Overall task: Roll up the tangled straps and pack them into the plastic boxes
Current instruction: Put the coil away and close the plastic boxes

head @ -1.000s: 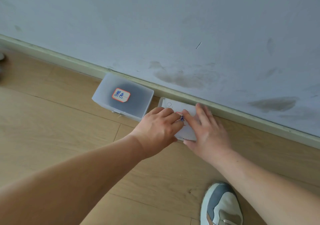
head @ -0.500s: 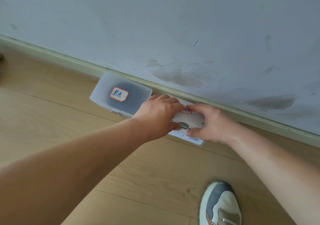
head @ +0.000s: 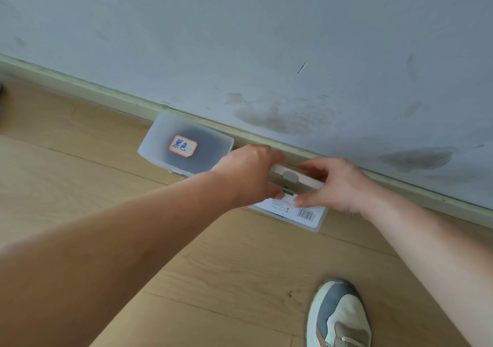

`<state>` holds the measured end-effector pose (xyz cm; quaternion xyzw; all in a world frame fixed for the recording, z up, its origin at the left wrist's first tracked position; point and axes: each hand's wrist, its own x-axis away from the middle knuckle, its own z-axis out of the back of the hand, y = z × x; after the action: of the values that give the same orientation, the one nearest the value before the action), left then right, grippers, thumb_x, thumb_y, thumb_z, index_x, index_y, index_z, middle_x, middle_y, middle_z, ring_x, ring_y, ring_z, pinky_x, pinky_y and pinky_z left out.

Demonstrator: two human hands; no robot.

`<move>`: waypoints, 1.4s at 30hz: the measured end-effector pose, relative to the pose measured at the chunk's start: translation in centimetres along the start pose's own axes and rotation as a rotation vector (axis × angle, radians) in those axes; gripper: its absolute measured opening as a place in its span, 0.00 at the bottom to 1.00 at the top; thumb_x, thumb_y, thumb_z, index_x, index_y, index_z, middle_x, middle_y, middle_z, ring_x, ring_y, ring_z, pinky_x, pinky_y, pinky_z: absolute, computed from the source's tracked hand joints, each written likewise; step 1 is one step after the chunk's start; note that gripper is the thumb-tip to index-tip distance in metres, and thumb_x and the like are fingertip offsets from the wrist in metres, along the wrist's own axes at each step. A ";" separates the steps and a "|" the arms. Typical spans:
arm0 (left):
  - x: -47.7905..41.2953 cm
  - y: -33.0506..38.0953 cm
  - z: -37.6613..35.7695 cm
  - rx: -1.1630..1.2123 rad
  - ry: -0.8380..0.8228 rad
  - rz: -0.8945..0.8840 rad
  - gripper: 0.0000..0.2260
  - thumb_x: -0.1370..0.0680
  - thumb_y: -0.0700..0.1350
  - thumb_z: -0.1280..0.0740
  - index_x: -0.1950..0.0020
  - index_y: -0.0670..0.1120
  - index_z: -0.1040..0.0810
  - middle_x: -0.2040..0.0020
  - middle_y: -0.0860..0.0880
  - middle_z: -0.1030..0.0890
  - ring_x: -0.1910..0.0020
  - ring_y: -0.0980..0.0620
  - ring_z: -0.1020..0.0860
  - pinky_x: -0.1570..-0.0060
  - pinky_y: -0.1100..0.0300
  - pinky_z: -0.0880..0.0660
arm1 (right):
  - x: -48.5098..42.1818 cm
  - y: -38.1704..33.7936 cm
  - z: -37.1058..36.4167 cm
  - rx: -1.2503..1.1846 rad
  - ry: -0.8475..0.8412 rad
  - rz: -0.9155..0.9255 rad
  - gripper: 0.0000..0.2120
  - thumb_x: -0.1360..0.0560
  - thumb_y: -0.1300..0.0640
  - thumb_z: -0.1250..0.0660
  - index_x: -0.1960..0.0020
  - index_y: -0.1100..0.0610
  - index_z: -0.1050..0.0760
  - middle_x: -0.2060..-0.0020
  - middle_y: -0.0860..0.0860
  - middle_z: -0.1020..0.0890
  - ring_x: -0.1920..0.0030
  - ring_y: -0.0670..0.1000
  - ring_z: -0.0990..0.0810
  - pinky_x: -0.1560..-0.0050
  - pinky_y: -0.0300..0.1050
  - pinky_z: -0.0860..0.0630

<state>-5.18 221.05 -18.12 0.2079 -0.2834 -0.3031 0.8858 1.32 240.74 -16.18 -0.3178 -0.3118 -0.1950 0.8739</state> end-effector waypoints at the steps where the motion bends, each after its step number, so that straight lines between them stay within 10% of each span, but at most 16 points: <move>1: -0.2 0.2 0.3 -0.004 -0.013 0.011 0.26 0.28 0.56 0.22 0.32 0.52 0.24 0.39 0.52 0.20 0.40 0.47 0.22 0.43 0.48 0.22 | 0.1 0.0 0.1 -0.005 0.002 -0.005 0.39 0.39 0.53 0.14 0.30 0.48 0.23 0.39 0.45 0.18 0.39 0.47 0.20 0.41 0.39 0.28; 11: -1.1 0.7 0.0 -0.128 0.047 -0.038 0.13 0.20 0.55 0.30 0.38 0.53 0.20 0.43 0.52 0.19 0.42 0.47 0.22 0.51 0.53 0.23 | 0.4 0.2 -1.0 -0.002 0.065 0.089 0.08 0.26 0.55 0.24 0.50 0.43 0.15 0.53 0.49 0.12 0.47 0.52 0.15 0.41 0.52 0.20; 14: -0.4 0.2 -0.6 -0.182 0.112 -0.129 0.14 0.19 0.57 0.33 0.37 0.53 0.22 0.43 0.54 0.21 0.40 0.50 0.24 0.54 0.56 0.29 | 0.9 1.0 -1.4 0.066 0.046 0.118 0.13 0.26 0.47 0.25 0.45 0.33 0.20 0.50 0.44 0.13 0.47 0.49 0.15 0.41 0.52 0.19; 18: 1.7 -0.5 -2.0 -0.234 0.242 -0.291 0.12 0.20 0.57 0.32 0.41 0.51 0.21 0.49 0.52 0.20 0.47 0.48 0.22 0.59 0.57 0.31 | 1.5 2.0 -2.8 0.285 -0.048 0.162 0.46 0.37 0.31 0.24 0.23 0.29 0.41 0.25 0.38 0.30 0.25 0.46 0.31 0.28 0.52 0.28; 23: 4.0 -1.6 -7.0 -0.352 0.302 -0.407 0.20 0.27 0.52 0.26 0.39 0.45 0.20 0.46 0.46 0.19 0.51 0.43 0.21 0.52 0.50 0.19 | 2.2 3.6 -6.8 0.508 0.145 0.308 0.43 0.25 0.40 0.28 0.25 0.29 0.56 0.17 0.47 0.50 0.17 0.49 0.56 0.28 0.58 0.28; 27: 4.5 -1.5 -8.1 -0.293 0.339 -0.394 0.19 0.26 0.56 0.28 0.41 0.46 0.20 0.44 0.46 0.20 0.47 0.43 0.22 0.46 0.51 0.22 | 2.3 4.9 -9.2 0.437 0.317 0.395 0.36 0.28 0.44 0.27 0.25 0.34 0.41 0.20 0.56 0.38 0.18 0.58 0.44 0.50 0.61 0.16; 34: 3.9 -2.9 -8.7 -0.367 0.416 -0.489 0.04 0.25 0.41 0.28 0.54 0.46 0.22 0.48 0.42 0.21 0.48 0.39 0.22 0.39 0.45 0.25 | 1.2 4.5 -7.8 0.463 0.348 0.357 0.41 0.33 0.38 0.22 0.24 0.41 0.33 0.22 0.51 0.41 0.20 0.55 0.44 0.40 0.60 0.20; 37: 2.6 -2.9 -7.9 -0.403 0.476 -0.452 0.05 0.28 0.37 0.28 0.57 0.46 0.21 0.50 0.41 0.20 0.51 0.39 0.22 0.47 0.45 0.24 | 0.3 3.4 -7.1 0.499 0.355 0.277 0.42 0.31 0.36 0.24 0.22 0.40 0.38 0.21 0.49 0.44 0.20 0.53 0.47 0.33 0.58 0.25; 42: 1.9 -3.2 -7.1 -0.422 0.453 -0.294 0.09 0.32 0.42 0.22 0.55 0.46 0.18 0.50 0.43 0.19 0.57 0.41 0.22 0.62 0.50 0.24 | -1.4 2.3 -7.2 0.392 0.497 0.274 0.38 0.40 0.40 0.17 0.33 0.45 0.23 0.36 0.50 0.29 0.33 0.56 0.31 0.50 0.54 0.19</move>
<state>-0.83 218.86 -24.43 0.1209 0.0226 -0.4256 0.8965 4.56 237.76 -22.46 -0.1255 -0.0754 -0.0837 0.9857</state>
